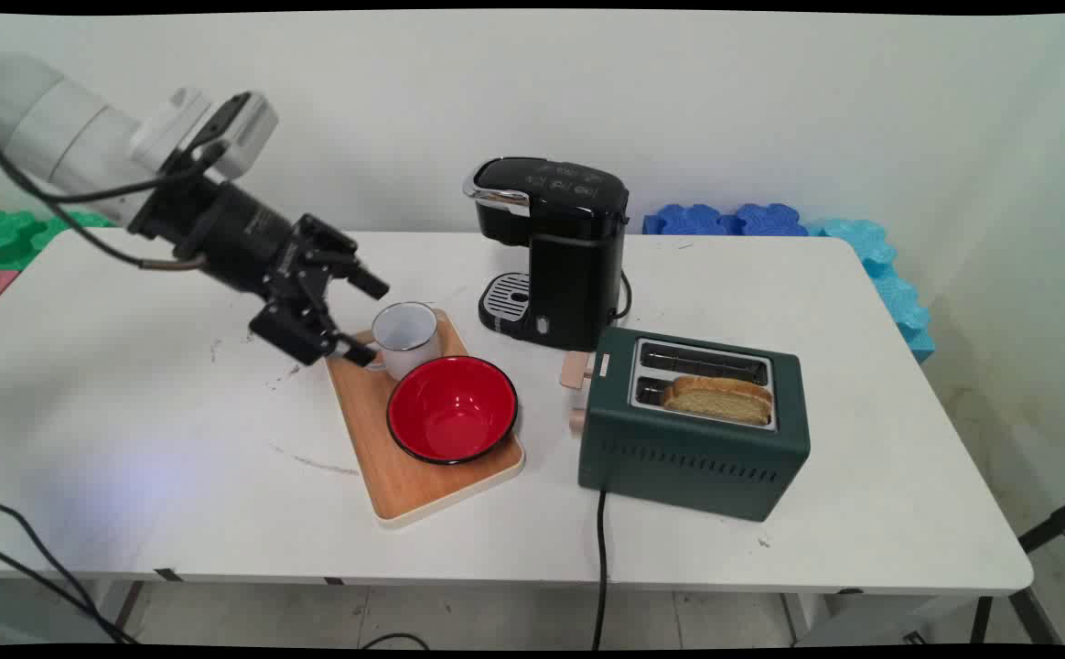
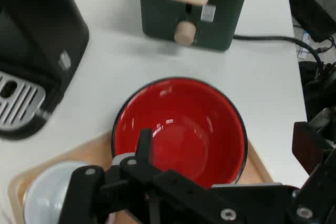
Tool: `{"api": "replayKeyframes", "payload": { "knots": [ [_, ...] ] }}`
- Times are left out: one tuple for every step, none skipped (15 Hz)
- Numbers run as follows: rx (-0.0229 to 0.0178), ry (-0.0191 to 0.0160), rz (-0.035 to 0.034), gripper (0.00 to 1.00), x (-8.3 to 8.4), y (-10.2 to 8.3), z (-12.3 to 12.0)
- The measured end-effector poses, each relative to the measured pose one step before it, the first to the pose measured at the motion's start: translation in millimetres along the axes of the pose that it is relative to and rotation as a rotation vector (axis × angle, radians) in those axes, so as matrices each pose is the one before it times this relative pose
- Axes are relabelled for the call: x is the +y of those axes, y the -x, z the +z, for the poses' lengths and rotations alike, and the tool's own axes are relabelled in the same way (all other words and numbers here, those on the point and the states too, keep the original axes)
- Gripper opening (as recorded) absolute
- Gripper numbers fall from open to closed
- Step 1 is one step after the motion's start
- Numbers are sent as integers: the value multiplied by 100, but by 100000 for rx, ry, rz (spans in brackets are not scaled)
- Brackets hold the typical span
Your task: Press the toaster switch
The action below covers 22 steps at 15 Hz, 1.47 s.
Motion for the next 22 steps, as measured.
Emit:
{"api": "replayKeyframes", "payload": {
  "knots": [
    [700,30,1151,100,-64,-1139,176],
    [734,-31,1289,100,-71,-1207,202],
    [641,-75,1191,100,-79,-1079,203],
    [511,-65,827,100,-66,-713,153],
    [677,-60,1356,100,-88,-1057,259],
    [499,10,1061,100,-75,-696,221],
    [529,73,1315,100,-89,-813,305],
    [469,-21,1429,100,-105,-751,317],
    [362,13,1490,100,-129,-702,360],
    [274,1,1633,100,-137,-653,389],
    [188,0,1967,100,-187,-694,488],
    [75,-42,2248,100,-248,-737,645],
    [-48,-115,1971,100,-251,-607,623],
    [-92,-56,1272,100,-187,-394,462],
    [-134,-45,1142,0,-192,-348,467],
    [-217,-56,997,0,-170,-290,451],
    [-187,-21,629,0,-159,-247,431],
    [-273,91,421,0,-131,-229,452],
    [-423,132,308,0,-124,-174,441],
    [-570,184,255,0,-103,-136,438],
    [-647,199,146,0,-89,-104,420],
    [-732,262,83,0,-64,-78,412]
  ]
}}
